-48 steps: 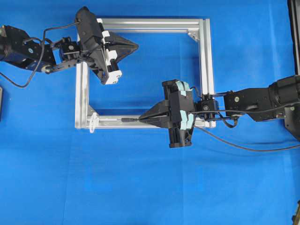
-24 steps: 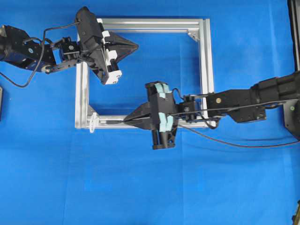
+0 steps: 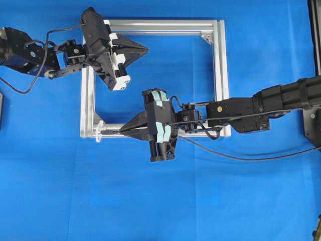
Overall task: Insert the wire through the string loop located on the left side.
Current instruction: 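Carry the cable plug with the right gripper toward the white zip-tie loop, then push the USB plug through the white loop with the right gripper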
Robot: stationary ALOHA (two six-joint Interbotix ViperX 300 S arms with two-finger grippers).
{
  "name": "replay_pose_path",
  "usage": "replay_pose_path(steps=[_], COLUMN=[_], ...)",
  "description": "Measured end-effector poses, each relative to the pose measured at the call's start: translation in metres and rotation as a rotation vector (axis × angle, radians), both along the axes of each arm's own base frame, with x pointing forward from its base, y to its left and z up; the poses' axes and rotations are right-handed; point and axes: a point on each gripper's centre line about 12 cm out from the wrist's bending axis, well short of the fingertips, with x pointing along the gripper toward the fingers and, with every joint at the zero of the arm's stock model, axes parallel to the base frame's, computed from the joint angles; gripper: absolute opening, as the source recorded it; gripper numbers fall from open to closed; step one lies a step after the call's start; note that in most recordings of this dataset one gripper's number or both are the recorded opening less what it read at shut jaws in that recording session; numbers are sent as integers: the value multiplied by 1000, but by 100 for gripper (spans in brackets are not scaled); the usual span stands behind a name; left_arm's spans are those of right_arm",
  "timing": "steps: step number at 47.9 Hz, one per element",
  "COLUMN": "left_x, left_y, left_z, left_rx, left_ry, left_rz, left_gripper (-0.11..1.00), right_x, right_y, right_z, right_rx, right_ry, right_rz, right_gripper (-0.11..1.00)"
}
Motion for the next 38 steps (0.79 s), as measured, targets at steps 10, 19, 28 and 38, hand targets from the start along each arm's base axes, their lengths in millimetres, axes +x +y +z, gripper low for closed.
replay_pose_path(steps=[10,19,28,38], left_x=[0,0,0,0], left_y=[0,0,0,0], left_z=[2,2,2,2], left_rx=[1,1,1,1], left_ry=[-3,-3,-3,-3], left_rz=[0,0,0,0], left_gripper=[0,0,0,0], right_x=[-3,-3,-3,-3], right_y=[0,0,0,0], right_z=[-3,-3,-3,-3], right_rx=[-1,0,-2,-1], right_ry=[11,9,11,11], right_rz=[0,-1,1,0], right_gripper=[0,0,0,0])
